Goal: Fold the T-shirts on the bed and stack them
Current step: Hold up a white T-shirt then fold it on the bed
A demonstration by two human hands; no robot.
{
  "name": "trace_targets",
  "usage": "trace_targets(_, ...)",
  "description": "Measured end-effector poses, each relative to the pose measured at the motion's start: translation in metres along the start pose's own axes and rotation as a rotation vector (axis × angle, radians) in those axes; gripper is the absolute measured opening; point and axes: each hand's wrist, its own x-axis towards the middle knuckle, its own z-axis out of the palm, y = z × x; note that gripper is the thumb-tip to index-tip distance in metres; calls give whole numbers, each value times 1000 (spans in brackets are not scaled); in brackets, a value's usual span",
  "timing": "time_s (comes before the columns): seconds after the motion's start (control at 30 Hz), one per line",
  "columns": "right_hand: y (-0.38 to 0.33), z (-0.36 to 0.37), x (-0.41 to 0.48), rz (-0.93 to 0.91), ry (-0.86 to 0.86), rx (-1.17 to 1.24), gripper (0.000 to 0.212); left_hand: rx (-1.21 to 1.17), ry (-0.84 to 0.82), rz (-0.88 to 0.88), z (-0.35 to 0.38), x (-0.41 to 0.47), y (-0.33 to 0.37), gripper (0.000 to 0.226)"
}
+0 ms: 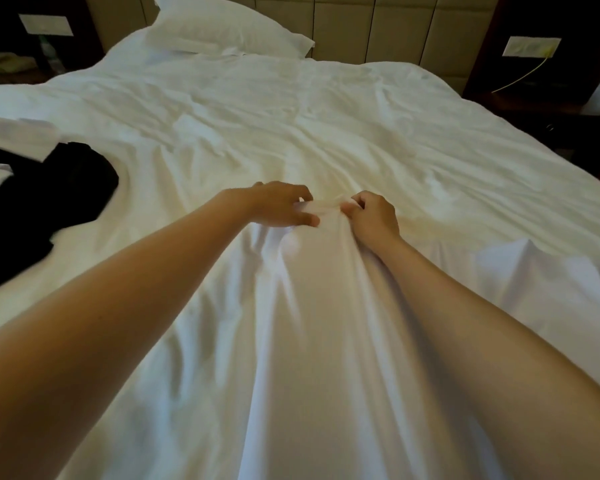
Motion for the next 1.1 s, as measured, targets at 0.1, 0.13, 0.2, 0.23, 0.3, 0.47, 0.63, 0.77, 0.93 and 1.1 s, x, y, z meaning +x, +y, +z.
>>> trace_targets(0.1,6,-3,0,-32,-125,23,15,-253,-35,-7,-6,-4,-8,27)
trace_targets(0.13,8,-4,0,-32,-180,10,19,-377,-64,16,-8,-6,-10,17)
trace_targets(0.2,10,-7,-2,-31,-269,-121,28,-555,-114,47,-12,-11,-14,11)
trace_targets(0.23,9,-8,-2,-44,-282,-204,28,-512,-111,44,-13,-10,-15,11)
trace_targets(0.3,5,-7,-2,-138,-190,-316,27,-164,-9,15,-12,-3,-18,12)
trace_targets(0.47,0,3,4,-269,46,-502,28,530,367,58,10,12,-15,26)
trace_targets(0.63,5,9,8,-286,57,-487,31,-365,356,-320,19,17,-13,51)
trace_targets(0.77,3,11,11,-279,126,-505,31,-687,200,-483,15,13,-6,47)
trace_targets(0.93,0,14,17,-318,93,-677,36,-477,503,-390,35,17,-1,18)
trace_targets(1.1,-5,-1,13,-250,61,-624,34,-109,520,-430,41,19,13,41)
